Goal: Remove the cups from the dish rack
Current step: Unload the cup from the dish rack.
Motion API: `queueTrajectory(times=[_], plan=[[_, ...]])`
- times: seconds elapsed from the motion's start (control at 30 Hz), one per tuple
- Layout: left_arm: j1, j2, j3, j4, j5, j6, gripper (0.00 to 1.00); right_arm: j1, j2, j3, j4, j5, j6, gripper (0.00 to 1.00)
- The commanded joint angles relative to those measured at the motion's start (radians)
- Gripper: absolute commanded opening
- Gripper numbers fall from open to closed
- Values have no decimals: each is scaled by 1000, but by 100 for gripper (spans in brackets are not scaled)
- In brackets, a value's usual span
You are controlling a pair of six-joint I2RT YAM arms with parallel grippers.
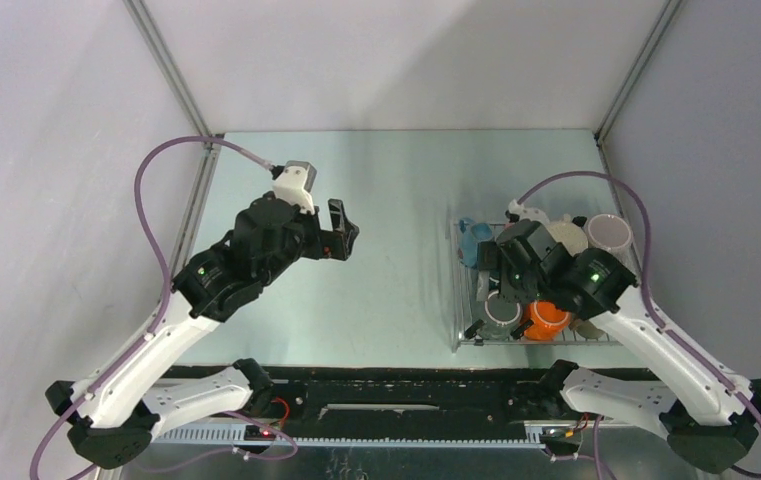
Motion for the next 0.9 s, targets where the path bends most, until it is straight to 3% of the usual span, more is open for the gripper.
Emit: queueTrajectory(times=[0.0, 0.13, 0.33, 0.87], plan=[[2, -3, -21, 34, 10, -9, 100, 21, 7, -67, -10, 29, 69, 98], [3, 6, -20, 33, 15, 0, 100, -2, 30, -124, 16, 38, 66, 99], [3, 18, -18, 26, 17, 11, 100, -133, 29, -174, 87, -49, -5, 100], [3, 50, -31, 22, 49, 13, 100, -200, 74, -236, 124, -117, -37, 100]])
